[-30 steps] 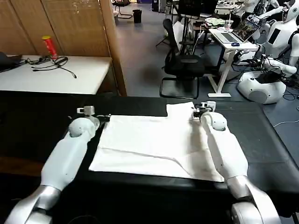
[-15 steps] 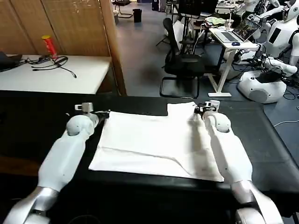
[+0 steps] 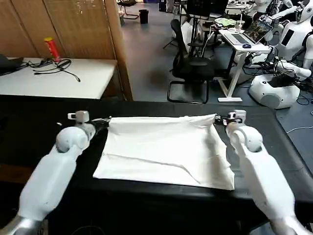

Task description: Fold and organize the clothes.

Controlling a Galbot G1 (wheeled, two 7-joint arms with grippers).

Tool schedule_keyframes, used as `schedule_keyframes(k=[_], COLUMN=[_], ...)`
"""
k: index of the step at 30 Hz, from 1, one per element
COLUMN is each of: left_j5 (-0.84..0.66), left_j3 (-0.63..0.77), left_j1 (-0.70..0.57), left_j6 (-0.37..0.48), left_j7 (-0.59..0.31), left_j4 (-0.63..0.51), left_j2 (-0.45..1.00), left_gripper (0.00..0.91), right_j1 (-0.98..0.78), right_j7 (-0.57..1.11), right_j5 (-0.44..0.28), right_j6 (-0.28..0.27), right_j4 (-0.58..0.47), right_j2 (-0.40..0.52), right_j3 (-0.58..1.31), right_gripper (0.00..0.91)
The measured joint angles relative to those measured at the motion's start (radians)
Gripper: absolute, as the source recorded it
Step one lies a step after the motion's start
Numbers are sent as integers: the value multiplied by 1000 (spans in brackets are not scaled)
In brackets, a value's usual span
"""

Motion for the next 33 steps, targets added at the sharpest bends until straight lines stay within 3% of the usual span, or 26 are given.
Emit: schedule_keyframes(k=[5,14,33], left_j5=[7,20,70], left_j3=[-36,-74,-103], left_j1=[110,247,334], left_j6=[-1,7,9], left_j7=[-1,-7,-7], left_j4=[-74,-153,-180], left_j2=[49,84,82], left_gripper=[10,10,10], right_j1=[-98,-218,-358], right_j7=[13,48,44], right_j5=[1,-6,-31], right_j6=[-41,-42,-42], right_j4=[107,214,289], right_j2=[-55,-76,-77], right_j3=[2,20,46], right_gripper=[0,0,0])
